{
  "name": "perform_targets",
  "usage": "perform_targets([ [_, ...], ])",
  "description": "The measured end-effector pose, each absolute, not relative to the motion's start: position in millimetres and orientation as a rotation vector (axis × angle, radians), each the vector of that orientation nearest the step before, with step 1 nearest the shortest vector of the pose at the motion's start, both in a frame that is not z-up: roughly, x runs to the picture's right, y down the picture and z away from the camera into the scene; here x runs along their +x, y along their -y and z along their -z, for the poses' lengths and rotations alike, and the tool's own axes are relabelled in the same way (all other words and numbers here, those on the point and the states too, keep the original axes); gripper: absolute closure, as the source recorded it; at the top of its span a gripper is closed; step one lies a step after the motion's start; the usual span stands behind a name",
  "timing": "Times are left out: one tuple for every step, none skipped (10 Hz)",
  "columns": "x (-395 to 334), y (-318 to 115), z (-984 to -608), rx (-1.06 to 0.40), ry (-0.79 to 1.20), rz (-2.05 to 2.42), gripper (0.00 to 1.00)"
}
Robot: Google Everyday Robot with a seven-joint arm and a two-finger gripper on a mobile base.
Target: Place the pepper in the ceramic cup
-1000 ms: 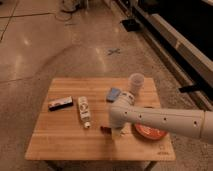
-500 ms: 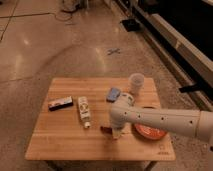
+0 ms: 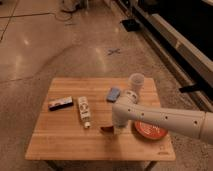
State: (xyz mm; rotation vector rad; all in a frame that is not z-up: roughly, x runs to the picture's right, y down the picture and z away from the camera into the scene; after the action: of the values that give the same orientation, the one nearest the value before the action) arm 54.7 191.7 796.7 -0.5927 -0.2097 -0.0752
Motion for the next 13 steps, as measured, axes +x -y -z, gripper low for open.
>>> perform_targets([
  [53,-176,-782,-0.562,0.251,0.107,1.00],
  [52,-162,-770,-0.535,0.290,0.143,1.00],
  [51,-150,-761,-0.511,0.321,0.173,1.00],
  [49,-129,-748,-0.467,0.368,0.222,1.00],
  [49,-108,-742,-0.429,0.397,0.259,1.00],
  [50,-97,-741,-0.410,0.408,0.275,1.00],
  [56,-66,-743,-0.366,0.422,0.307,1.00],
  [62,-46,-749,-0.344,0.423,0.315,1.00],
  [69,-24,-760,-0.326,0.419,0.316,1.00],
  [76,-8,-771,-0.318,0.413,0.312,1.00],
  [88,11,-787,-0.309,0.401,0.305,1.00],
  [98,28,-801,-0.302,0.389,0.298,1.00],
  [109,40,-814,-0.300,0.377,0.291,1.00],
])
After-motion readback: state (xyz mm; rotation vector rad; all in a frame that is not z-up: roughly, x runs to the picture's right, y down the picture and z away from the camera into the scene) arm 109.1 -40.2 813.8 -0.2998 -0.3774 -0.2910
